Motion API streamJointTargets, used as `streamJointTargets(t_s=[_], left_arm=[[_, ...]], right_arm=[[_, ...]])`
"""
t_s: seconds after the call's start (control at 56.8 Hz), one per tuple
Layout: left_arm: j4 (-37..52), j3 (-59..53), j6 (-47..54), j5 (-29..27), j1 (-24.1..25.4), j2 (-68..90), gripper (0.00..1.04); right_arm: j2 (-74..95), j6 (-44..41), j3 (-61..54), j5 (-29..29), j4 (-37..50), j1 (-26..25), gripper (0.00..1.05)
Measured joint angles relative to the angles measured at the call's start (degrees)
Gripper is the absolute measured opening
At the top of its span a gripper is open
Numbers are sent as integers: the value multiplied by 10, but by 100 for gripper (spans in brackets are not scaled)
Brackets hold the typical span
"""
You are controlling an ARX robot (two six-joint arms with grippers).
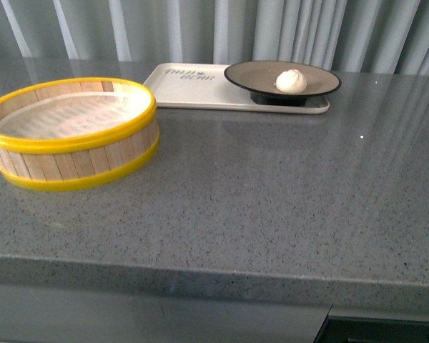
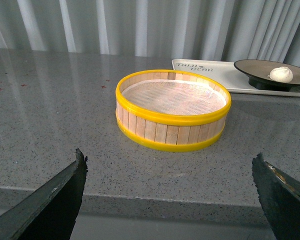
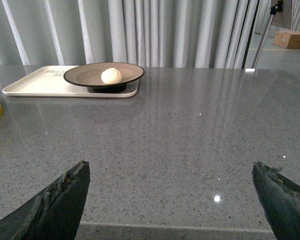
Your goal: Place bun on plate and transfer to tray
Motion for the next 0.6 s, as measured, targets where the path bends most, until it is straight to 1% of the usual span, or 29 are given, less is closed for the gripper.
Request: streamJointTargets(t_s=[0.599], left_arm=[[0, 0, 0, 0, 0, 0, 98]], right_arm=[[0, 0, 0, 0, 0, 0, 96]])
